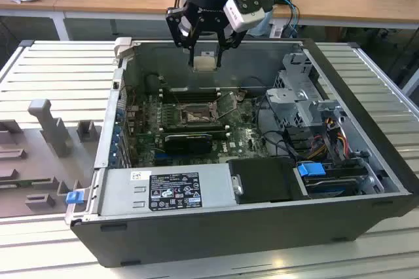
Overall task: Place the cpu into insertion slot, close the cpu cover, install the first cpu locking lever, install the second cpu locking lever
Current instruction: 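Place the cpu into insertion slot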
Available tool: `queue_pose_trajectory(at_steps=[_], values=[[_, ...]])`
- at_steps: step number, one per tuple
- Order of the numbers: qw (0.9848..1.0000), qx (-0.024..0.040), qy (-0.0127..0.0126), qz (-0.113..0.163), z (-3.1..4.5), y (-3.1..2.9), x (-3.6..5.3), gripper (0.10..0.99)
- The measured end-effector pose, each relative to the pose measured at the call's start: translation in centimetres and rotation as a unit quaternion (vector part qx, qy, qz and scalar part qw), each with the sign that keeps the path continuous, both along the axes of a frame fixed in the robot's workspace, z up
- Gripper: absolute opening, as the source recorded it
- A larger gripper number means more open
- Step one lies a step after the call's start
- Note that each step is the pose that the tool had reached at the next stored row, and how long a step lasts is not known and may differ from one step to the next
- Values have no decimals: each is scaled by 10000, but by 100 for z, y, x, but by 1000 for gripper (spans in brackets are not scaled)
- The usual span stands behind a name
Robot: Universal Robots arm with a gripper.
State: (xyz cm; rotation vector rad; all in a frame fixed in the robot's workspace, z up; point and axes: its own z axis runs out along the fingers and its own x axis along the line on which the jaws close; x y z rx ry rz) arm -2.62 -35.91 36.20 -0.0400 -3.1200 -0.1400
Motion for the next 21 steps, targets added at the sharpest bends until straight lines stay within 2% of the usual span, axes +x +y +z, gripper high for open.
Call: queue_pose_trajectory(at_steps=[11,21], values=[[9998,0,0,-201,-1,0,0,525],[9997,0,0,-254,-12,0,0,525]])
